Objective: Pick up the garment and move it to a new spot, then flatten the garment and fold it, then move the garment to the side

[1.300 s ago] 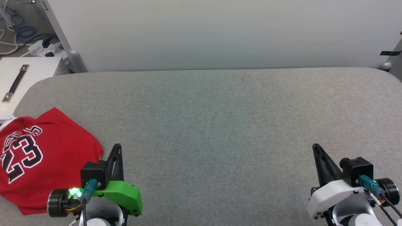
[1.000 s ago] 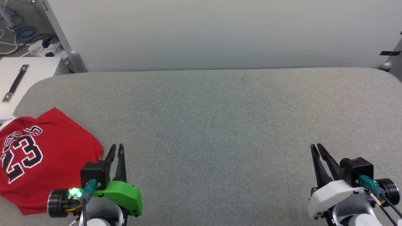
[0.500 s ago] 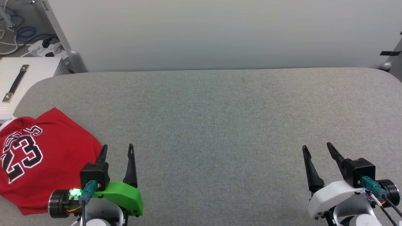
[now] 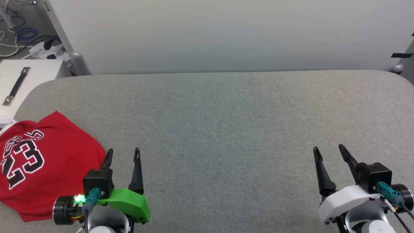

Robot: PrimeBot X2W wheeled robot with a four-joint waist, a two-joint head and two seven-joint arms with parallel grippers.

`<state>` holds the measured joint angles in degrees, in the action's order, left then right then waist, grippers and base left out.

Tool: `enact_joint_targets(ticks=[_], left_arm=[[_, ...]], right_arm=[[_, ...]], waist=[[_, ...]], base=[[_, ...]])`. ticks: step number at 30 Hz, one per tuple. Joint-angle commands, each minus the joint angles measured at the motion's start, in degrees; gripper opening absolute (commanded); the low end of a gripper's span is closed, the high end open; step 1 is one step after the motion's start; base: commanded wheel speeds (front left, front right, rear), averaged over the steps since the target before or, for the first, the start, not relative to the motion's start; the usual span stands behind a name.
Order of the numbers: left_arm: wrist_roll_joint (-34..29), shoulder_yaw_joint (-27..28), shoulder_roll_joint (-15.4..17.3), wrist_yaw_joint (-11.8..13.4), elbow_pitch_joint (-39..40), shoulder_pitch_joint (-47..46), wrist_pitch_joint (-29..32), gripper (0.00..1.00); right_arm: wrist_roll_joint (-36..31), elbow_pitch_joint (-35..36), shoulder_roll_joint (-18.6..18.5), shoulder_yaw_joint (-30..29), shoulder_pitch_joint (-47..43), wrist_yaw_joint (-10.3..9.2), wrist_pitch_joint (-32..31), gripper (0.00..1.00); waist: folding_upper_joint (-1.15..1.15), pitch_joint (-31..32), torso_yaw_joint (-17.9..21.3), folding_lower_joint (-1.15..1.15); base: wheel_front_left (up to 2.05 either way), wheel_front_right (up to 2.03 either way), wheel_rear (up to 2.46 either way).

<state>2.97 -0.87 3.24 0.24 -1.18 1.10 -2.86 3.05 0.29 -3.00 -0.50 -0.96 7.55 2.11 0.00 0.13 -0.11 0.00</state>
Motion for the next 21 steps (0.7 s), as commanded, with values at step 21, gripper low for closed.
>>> enact_joint_targets(ticks=[21], left_arm=[[3.1, -0.9, -0.1, -0.2, -2.8, -1.8, -3.2, 1.0]], right_arm=[[1.8, 3.4, 0.0, -0.3, 1.1, -0.03, 0.7, 1.0]], waist=[[0.0, 0.1, -0.2, 0.0]], base=[[0.0, 0.0, 0.0]])
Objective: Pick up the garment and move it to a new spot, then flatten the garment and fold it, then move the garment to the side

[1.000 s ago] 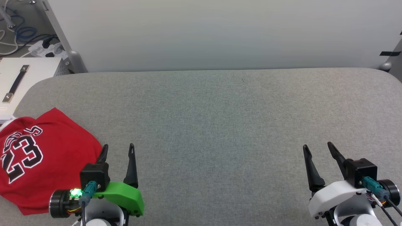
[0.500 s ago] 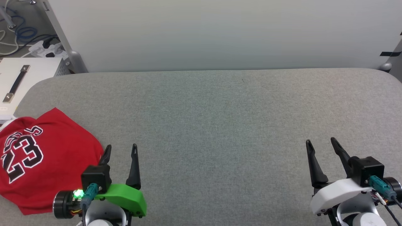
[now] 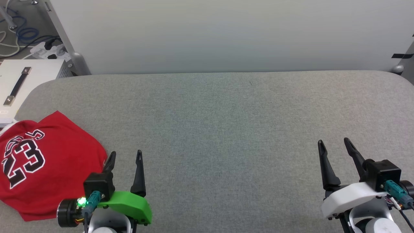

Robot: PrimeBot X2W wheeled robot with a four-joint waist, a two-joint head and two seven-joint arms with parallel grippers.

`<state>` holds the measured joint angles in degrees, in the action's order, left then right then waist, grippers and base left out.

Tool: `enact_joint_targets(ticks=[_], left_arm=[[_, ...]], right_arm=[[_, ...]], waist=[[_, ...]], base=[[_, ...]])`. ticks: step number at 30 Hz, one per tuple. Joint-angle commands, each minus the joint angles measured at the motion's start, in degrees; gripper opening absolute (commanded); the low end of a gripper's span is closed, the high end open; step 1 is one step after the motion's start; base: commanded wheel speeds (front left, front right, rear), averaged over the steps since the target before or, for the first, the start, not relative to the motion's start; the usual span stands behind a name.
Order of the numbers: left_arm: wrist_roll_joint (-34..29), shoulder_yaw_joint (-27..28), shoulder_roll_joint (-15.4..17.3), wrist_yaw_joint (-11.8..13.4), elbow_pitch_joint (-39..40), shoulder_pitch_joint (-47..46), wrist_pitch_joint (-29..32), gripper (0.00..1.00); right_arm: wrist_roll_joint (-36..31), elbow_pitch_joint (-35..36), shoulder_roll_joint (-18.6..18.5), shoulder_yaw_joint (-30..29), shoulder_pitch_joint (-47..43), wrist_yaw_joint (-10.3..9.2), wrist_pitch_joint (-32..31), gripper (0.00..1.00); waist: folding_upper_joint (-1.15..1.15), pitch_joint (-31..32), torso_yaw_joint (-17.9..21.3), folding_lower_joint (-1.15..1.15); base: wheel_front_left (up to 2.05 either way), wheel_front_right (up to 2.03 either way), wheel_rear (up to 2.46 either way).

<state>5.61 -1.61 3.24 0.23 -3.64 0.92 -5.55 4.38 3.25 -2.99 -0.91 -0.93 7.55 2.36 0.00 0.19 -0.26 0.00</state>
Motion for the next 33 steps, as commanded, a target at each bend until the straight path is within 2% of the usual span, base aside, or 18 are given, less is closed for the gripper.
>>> enact_joint_targets(ticks=[1, 15, 33], left_arm=[[0.6, -0.2, -0.1, -0.2, -0.5, -1.7, -0.6, 1.0], [1.2, 0.2, -0.2, -0.3, -1.1, -2.6, -2.2, 1.0], [1.9, 2.4, -0.2, -0.6, -1.6, -3.5, -4.4, 1.0]], right_arm=[[0.5, 0.5, 0.0, 0.1, 1.1, -0.03, 0.5, 1.0], [1.0, 2.4, -0.2, 0.8, 0.9, -0.03, 0.5, 1.0], [1.4, 3.9, -1.3, 2.2, 1.6, -0.04, 0.8, 1.0]], waist=[[0.0, 0.0, -0.1, 0.0], [0.0, 0.0, -3.2, 0.0], [0.0, -1.2, -13.7, 0.0]], base=[[0.0, 0.0, 0.0], [0.0, 0.0, 0.0], [0.0, 0.0, 0.0]])
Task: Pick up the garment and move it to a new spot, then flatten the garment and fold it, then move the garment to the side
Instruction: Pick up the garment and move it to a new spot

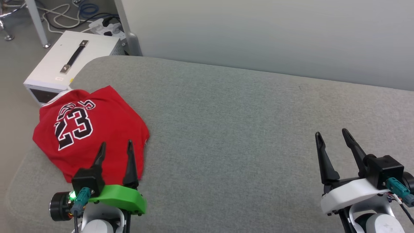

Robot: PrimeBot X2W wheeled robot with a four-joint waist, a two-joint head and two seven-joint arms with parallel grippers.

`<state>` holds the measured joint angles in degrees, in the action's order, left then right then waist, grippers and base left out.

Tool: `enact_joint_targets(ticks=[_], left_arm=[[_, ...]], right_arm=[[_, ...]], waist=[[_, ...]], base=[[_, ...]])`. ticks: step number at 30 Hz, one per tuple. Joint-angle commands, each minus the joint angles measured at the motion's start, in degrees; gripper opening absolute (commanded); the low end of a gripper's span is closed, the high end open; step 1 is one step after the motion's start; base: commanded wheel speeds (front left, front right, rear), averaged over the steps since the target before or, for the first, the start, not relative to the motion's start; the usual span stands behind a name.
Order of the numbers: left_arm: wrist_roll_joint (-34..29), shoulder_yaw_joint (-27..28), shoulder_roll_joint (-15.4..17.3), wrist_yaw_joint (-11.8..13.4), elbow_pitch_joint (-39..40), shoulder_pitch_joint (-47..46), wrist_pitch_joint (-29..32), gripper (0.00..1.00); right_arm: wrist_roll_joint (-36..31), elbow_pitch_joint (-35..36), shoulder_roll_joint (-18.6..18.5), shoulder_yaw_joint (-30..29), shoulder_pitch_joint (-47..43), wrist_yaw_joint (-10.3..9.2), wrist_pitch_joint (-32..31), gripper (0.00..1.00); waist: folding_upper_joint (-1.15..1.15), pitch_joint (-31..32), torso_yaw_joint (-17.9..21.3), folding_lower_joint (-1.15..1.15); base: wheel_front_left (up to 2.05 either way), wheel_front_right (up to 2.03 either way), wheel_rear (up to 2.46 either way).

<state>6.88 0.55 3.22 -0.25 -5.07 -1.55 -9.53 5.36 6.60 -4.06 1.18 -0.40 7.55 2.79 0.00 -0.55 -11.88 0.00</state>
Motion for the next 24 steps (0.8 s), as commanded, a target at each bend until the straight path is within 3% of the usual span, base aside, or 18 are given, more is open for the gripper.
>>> enact_joint_targets(ticks=[1, 24], left_arm=[[0.5, 0.2, -0.2, -0.1, -0.3, -1.1, -0.5, 1.0], [2.4, 1.8, -0.3, -0.5, -1.7, -3.0, -3.2, 1.0]], right_arm=[[0.5, 0.6, -0.3, 0.2, 1.1, -0.04, 0.4, 1.0], [1.7, 2.2, -2.8, 3.9, 3.0, -0.06, 0.1, 1.0]], waist=[[0.0, -0.5, -2.8, 0.0], [0.0, -0.7, -17.6, 0.0]], base=[[0.0, 0.0, 0.0], [0.0, 0.0, 0.0]])
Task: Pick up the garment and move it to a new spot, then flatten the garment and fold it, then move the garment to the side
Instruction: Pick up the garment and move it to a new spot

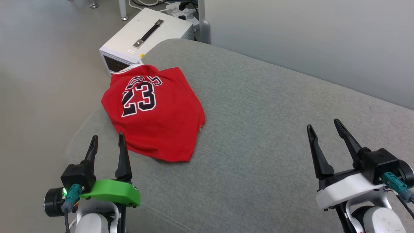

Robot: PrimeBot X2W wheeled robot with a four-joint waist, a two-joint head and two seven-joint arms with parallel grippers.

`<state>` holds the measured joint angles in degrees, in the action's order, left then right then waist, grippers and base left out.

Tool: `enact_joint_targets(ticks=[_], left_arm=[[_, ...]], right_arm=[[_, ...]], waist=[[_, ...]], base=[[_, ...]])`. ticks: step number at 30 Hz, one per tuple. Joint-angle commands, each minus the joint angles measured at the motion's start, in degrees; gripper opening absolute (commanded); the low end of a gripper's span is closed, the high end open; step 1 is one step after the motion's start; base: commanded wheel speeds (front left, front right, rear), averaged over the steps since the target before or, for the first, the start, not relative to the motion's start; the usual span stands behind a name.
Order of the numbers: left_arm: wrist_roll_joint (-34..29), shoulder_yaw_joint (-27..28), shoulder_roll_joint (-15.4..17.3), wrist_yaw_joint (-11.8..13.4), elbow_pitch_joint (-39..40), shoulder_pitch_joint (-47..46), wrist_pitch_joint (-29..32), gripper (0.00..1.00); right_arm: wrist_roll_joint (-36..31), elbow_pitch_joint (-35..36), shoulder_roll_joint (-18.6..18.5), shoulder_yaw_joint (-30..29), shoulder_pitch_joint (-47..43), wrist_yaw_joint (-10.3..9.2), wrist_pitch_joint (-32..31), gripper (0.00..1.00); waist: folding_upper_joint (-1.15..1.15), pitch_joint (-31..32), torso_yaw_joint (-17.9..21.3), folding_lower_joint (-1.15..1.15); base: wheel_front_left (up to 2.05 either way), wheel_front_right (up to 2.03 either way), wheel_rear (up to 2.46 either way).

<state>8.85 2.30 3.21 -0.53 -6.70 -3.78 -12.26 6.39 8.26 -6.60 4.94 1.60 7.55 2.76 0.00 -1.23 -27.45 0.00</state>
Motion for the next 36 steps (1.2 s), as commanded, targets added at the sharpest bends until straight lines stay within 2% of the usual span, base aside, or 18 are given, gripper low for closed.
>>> enact_joint_targets(ticks=[1, 18, 30, 36], left_arm=[[0.4, 0.3, -0.3, -0.2, -0.1, -0.7, -0.7, 1.0], [1.7, 1.7, -0.3, -0.7, -0.6, -0.7, -2.7, 1.0], [1.3, 1.3, -0.3, -0.9, -1.2, -1.4, -2.7, 1.0], [1.9, 0.9, -0.3, -1.1, -3.2, -5.6, -2.7, 1.0]], right_arm=[[0.7, 0.6, -0.3, 0.3, 1.0, -0.06, 0.2, 1.0], [2.0, 2.3, -0.9, 1.5, 1.0, -0.06, 0.0, 1.0], [2.5, 2.4, -0.9, 1.4, 1.2, -0.06, 0.1, 1.0], [2.6, 4.2, -2.2, 1.9, 2.7, -0.06, -1.9, 1.0]], waist=[[0.0, 0.0, -2.6, 0.0], [0.0, -0.7, -10.2, 0.0], [0.0, -1.3, -10.5, 0.0], [0.0, -5.2, -8.4, 0.0]], base=[[0.0, 0.0, 0.0], [0.0, 0.0, 0.0], [0.0, 0.0, 0.0], [0.0, 0.0, 0.0]])
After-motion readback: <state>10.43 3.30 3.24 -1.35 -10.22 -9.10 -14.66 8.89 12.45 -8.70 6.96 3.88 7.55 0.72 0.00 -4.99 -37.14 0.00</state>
